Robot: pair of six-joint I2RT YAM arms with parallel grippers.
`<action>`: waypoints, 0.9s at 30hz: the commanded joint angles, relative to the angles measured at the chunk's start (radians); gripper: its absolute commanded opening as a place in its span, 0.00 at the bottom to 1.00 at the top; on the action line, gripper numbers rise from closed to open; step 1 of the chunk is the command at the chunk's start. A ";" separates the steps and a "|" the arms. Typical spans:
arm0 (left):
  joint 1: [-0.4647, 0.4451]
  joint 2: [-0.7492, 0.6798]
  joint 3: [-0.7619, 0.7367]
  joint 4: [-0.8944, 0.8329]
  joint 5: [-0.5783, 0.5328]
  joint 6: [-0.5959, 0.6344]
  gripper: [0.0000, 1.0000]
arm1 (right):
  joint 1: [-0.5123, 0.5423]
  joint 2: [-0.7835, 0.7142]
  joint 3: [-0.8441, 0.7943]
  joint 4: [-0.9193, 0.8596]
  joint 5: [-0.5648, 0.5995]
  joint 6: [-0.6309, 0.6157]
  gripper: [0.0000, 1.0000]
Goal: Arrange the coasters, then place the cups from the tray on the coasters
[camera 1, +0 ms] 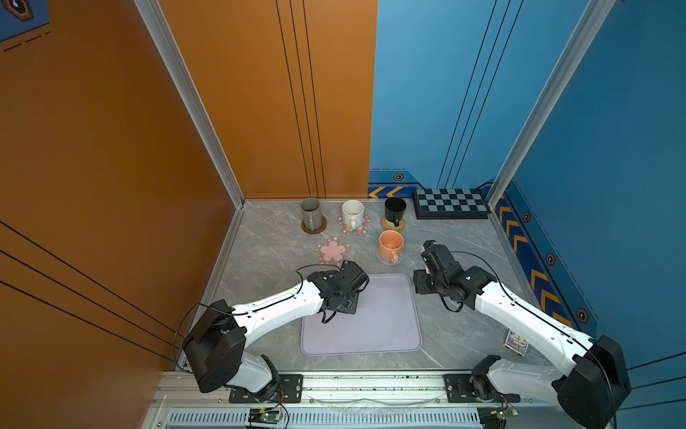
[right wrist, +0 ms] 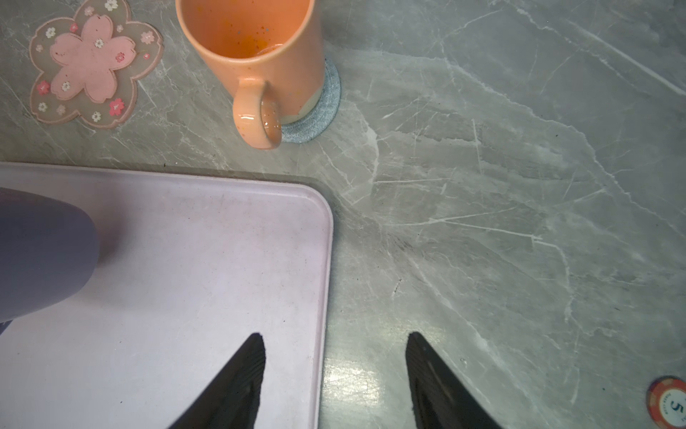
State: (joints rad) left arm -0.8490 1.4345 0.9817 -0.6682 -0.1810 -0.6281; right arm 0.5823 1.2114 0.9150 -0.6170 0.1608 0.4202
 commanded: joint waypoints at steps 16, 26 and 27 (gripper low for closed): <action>0.111 -0.112 0.014 -0.019 -0.062 0.089 0.00 | 0.005 -0.069 -0.014 -0.060 0.053 0.025 0.63; 0.167 -0.093 0.042 -0.019 -0.067 0.129 0.00 | 0.004 -0.147 -0.037 -0.107 0.092 0.039 0.63; 0.171 -0.088 0.043 -0.019 -0.070 0.128 0.00 | 0.003 -0.150 -0.038 -0.106 0.092 0.040 0.63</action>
State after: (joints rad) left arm -0.6891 1.3540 0.9829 -0.7036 -0.2058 -0.5251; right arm 0.5835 1.0821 0.8936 -0.6754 0.2153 0.4393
